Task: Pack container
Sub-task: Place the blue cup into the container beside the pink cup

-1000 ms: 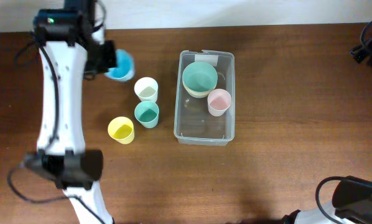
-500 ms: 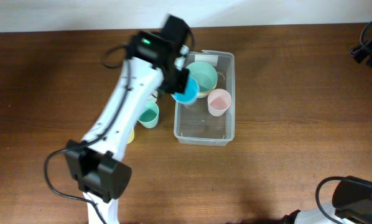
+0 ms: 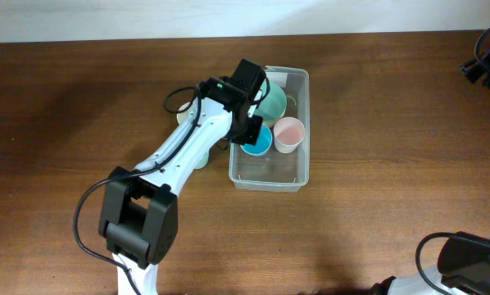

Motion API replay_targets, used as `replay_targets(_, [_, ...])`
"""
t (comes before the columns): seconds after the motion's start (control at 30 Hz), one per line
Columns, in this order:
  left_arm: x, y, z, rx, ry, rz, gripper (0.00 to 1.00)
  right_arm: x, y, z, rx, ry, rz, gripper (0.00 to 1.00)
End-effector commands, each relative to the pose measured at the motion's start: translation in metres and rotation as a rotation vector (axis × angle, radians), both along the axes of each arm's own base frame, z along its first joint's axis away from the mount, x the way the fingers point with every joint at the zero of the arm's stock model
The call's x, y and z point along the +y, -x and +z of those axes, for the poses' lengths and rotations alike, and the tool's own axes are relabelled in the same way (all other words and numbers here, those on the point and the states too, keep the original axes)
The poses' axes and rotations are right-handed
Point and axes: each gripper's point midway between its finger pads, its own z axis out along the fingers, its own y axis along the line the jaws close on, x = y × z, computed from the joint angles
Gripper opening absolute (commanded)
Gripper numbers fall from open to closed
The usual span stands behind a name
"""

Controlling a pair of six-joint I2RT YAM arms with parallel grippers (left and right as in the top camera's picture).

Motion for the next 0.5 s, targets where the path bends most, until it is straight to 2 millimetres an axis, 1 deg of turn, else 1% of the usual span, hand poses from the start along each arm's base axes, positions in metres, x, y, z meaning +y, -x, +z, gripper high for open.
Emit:
replay_targets(0.0, [-0.005,0.001,-0.006,0.0,0.019,0.002,0.05,-0.003,0.0,-0.001,0.003,0.009,-0.005,0.99])
replay_targets(0.17, [-0.003,-0.009,-0.006,-0.043,0.002,0.012,0.13,-0.003,0.0,-0.001,0.003,0.008,-0.005,0.99])
replay_targets(0.2, [-0.004,-0.011,-0.005,-0.049,0.001,0.013,0.18,-0.003,0.0,-0.001,0.003,0.009,-0.005,0.99])
replay_targets(0.27, [-0.005,-0.014,0.003,-0.062,0.009,0.015,0.36,-0.003,0.0,-0.001,0.002,0.009,-0.005,0.99])
replay_targets(0.3, [-0.005,-0.017,0.009,-0.071,0.011,0.018,0.49,-0.003,0.0,-0.001,0.003,0.008,-0.005,0.99])
replay_targets(0.33, [-0.004,-0.02,0.018,-0.083,0.014,0.022,0.56,-0.003,0.0,-0.001,0.003,0.009,-0.005,0.99])
replay_targets(0.37, [-0.003,-0.023,0.03,-0.096,0.021,0.027,0.58,-0.003,0.0,-0.001,0.003,0.009,-0.005,0.99])
replay_targets(0.4, [-0.001,-0.027,0.045,-0.111,0.029,0.034,0.58,-0.003,0.0,-0.001,0.003,0.008,-0.005,0.99])
replay_targets(0.43, [0.003,-0.032,0.067,-0.136,0.037,0.048,0.58,-0.003,0.0,-0.001,0.003,0.008,-0.005,0.99])
replay_targets(0.47, [0.008,-0.034,0.08,-0.152,0.038,0.059,0.59,-0.003,0.0,-0.001,0.003,0.008,-0.005,0.99])
